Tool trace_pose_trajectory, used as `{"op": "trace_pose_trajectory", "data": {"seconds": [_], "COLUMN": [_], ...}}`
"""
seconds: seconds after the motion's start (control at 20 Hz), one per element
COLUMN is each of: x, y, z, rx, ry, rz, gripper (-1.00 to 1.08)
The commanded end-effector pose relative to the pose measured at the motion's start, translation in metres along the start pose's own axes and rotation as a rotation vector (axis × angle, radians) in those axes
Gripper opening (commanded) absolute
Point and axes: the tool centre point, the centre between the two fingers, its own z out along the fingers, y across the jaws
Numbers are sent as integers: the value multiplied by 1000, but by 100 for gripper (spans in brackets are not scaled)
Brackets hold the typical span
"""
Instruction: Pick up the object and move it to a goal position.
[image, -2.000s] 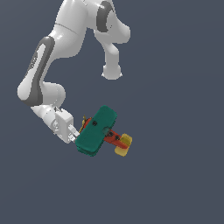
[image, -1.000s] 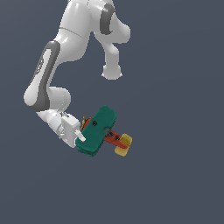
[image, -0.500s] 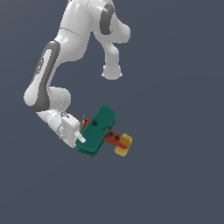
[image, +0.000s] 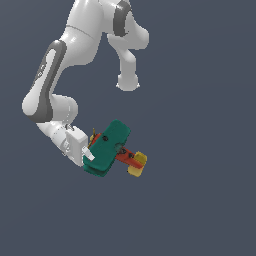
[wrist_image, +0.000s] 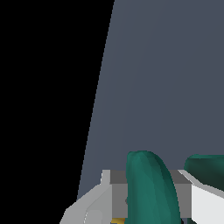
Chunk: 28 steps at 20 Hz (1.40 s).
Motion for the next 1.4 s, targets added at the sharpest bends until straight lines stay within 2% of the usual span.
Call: {"op": "trace_pose_trajectory", "data": {"seconds": [0.0, 0.2, 1.05, 1.35], "x": [8, 21, 94, 115], "y": [-16, -45, -198, -236], "z": [-11, -36, -165, -198], "rx": [1, -1, -2, 0], "ry": [2, 1, 0, 2], "rz": [-5, -5, -6, -6], "gripper": [-100, -100, -100, -100]}}
